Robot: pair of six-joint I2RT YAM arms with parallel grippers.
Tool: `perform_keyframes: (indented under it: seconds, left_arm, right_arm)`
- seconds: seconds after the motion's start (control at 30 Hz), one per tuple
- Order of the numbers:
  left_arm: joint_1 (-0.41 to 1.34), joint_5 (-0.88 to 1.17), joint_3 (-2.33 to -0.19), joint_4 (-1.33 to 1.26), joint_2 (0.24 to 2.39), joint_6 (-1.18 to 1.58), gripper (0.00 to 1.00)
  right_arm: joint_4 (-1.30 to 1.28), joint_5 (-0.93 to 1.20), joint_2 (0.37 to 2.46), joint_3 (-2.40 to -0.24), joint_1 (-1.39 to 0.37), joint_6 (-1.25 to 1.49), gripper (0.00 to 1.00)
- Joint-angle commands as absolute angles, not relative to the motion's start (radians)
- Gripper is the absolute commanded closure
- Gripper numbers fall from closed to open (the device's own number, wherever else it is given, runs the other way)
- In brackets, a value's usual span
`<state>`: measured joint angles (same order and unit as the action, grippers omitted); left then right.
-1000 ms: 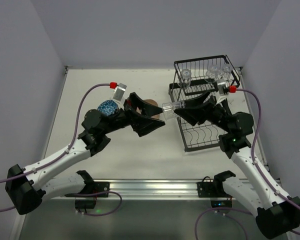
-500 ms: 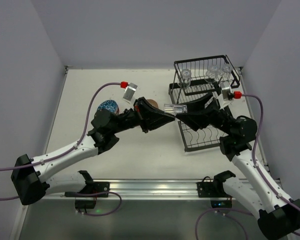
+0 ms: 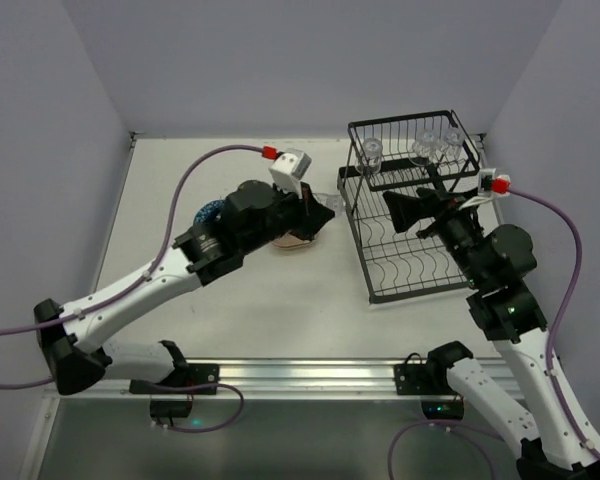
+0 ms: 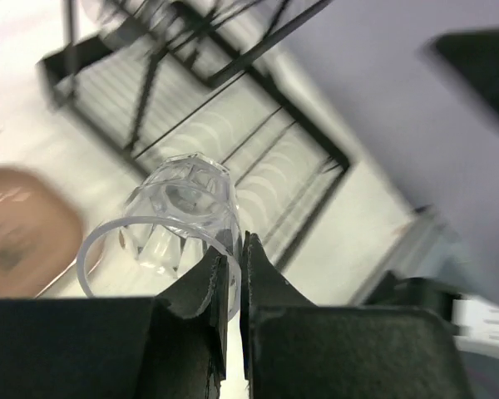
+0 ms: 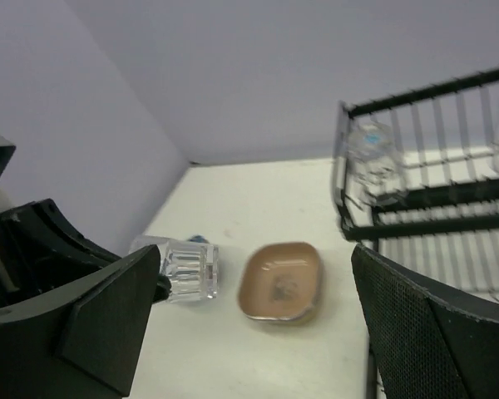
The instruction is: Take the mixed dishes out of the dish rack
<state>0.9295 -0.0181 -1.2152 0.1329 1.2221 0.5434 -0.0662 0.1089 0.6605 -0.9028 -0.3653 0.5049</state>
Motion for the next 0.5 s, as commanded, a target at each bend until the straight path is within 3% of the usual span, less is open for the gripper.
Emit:
perform_keyframes:
  seconds: [0.0,0.1,0.23,0.47]
  left_arm:
    - [0.939,-0.262,-1.331,0.647,1.455,0.384,1.00]
    - [0.969,-0.362,-1.440,0.820,1.625,0.364,1.00]
    - [1.017,-0.301,-1.492,0.873,1.759,0.284,1.00]
    - [1.072,-0.266,-1.578,0.993,1.950,0.218,1.00]
  right_arm:
    - [-0.417,-0.162,0.673,-1.004,-0.365,0.362,0.01]
    - [-0.541,-0.259,0.699,-1.067,-0.365,0.331,0.01]
    - [-0.689,-0.356,0.742,-1.120,-0.365,0.313,0.01]
    - [-0.784,-0.345,0.761,-1.121,-0.367,0.276,0.01]
